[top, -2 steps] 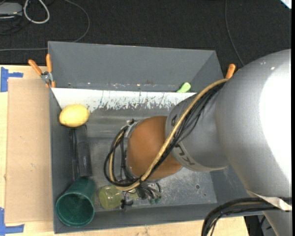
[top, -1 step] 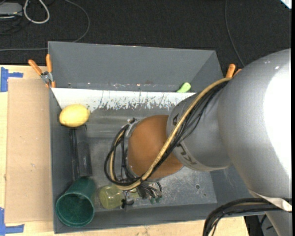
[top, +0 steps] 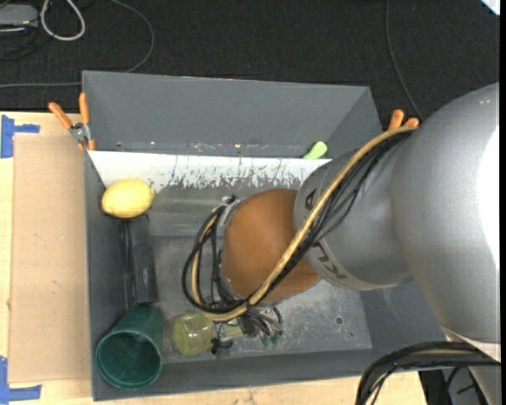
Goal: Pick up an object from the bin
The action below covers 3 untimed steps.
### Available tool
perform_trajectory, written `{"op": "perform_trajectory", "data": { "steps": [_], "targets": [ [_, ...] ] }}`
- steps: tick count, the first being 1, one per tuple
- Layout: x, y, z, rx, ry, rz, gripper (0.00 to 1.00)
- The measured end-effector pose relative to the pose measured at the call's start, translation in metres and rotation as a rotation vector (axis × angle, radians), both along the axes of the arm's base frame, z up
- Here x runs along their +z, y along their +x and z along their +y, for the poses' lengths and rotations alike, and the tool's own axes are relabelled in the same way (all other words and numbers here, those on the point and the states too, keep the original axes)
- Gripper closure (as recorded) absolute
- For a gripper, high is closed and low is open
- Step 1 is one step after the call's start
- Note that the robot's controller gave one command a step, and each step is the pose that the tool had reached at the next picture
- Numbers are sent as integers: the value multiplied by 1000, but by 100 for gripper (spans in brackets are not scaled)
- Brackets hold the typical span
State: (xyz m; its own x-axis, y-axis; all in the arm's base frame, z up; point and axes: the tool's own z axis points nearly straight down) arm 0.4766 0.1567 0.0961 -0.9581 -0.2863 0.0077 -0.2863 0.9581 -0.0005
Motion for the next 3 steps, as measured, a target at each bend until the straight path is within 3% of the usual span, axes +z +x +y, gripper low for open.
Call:
{"op": "perform_trajectory", "data": {
  "steps": [2, 3],
  "targets": [
    [57, -2, 0, -4, -3, 11, 100],
    [97, 0, 0, -5, -1, 3, 100]
  ]
}}
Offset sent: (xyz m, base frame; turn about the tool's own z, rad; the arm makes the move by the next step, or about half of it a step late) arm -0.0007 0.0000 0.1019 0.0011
